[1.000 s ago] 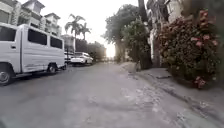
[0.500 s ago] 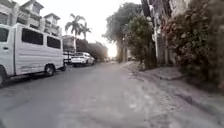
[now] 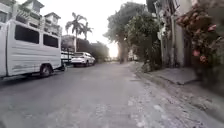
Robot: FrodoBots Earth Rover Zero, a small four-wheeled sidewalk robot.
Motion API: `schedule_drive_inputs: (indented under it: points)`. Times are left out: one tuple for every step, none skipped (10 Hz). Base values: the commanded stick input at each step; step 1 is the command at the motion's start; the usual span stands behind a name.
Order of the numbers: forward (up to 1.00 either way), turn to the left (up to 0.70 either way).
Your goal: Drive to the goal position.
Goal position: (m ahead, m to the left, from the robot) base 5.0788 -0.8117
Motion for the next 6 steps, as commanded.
schedule_drive_inputs:
  points:
    - [0.85,0.0]
    - [0.85,0.0]
    - [0.85,0.0]
    - [0.85,0.0]
    - [0.85,0.0]
    - [0.85,0.0]
